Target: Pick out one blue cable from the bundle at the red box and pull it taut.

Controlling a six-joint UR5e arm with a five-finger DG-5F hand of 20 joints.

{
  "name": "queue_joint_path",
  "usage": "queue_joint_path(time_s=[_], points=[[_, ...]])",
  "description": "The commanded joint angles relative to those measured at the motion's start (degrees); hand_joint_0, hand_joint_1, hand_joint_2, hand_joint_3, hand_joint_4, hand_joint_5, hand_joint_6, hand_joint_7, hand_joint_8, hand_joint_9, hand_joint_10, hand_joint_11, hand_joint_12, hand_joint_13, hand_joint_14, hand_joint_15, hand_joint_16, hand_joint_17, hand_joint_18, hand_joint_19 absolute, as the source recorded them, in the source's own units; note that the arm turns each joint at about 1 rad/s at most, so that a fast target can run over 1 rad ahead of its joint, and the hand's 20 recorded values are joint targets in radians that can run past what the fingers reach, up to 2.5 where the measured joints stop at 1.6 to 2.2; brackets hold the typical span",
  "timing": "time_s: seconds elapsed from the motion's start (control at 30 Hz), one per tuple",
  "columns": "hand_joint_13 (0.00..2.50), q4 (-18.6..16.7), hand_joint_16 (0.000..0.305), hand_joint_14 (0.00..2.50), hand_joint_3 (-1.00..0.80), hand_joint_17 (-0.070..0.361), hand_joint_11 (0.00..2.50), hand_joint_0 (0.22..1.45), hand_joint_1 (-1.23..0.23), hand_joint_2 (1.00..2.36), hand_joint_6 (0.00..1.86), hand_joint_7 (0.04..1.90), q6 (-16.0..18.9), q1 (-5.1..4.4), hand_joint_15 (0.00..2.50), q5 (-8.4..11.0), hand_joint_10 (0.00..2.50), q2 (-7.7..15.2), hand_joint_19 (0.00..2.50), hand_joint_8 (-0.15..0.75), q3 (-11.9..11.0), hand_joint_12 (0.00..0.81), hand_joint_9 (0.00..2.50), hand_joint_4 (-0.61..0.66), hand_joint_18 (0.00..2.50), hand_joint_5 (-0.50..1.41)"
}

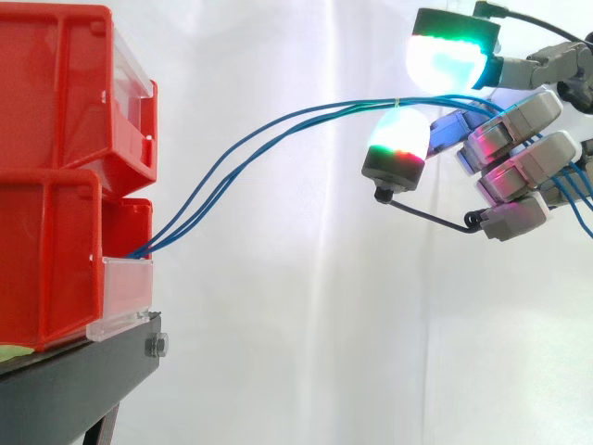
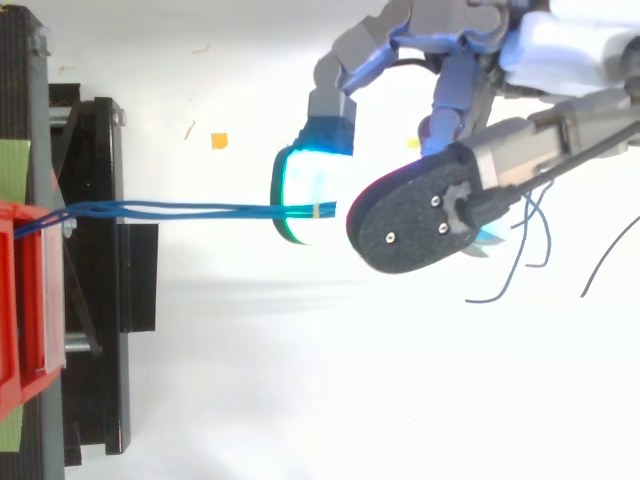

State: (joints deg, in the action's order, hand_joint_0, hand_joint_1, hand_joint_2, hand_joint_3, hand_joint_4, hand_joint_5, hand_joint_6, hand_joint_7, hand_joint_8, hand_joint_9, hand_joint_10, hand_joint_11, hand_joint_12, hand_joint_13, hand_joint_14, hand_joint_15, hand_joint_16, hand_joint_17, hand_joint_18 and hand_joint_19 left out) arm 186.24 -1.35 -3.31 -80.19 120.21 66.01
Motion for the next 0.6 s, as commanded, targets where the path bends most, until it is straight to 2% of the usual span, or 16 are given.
queue_joint_path(time_s=[0.0,0.4,0.43,0.5,0.53,0.57], points=[[1.37,-1.0,0.058,0.03,-0.34,0.13,1.46,0.65,-0.67,1.01,0.85,0.84,-0.1,-0.38,1.18,0.74,0.03,0.0,1.02,0.282,0.0,0.418,1.43,0.1,1.06,-0.17],[1.35,-1.6,0.058,0.03,-0.12,0.131,1.5,0.65,-0.71,1.02,0.92,0.84,-0.3,-1.79,1.15,2.41,0.03,0.1,1.02,0.294,0.4,0.414,1.42,0.07,1.05,-0.18],[1.35,-1.9,0.058,0.03,-0.12,0.131,1.5,0.65,-0.71,1.02,0.92,0.84,-0.2,-2.23,1.16,2.94,0.02,0.2,1.02,0.294,0.8,0.417,1.42,0.07,1.05,-0.18],[1.35,-2.8,0.058,0.03,-0.14,0.131,1.52,0.65,-0.71,1.02,0.92,0.83,0.0,-2.49,1.15,3.46,0.02,0.5,1.02,0.301,1.8,0.418,1.44,0.09,1.05,-0.18],[1.35,-3.7,0.058,0.03,-0.17,0.131,1.5,0.64,-0.7,1.02,0.92,0.83,0.2,-2.67,1.14,3.55,0.03,0.5,1.02,0.298,3.1,0.418,1.44,0.1,1.05,-0.18],[1.35,-4.2,0.058,0.03,-0.3,0.13,1.51,0.64,-0.68,1.02,0.91,0.84,0.4,-2.75,1.14,3.55,0.03,0.5,1.02,0.293,3.8,0.418,1.48,0.11,1.06,-0.17]])
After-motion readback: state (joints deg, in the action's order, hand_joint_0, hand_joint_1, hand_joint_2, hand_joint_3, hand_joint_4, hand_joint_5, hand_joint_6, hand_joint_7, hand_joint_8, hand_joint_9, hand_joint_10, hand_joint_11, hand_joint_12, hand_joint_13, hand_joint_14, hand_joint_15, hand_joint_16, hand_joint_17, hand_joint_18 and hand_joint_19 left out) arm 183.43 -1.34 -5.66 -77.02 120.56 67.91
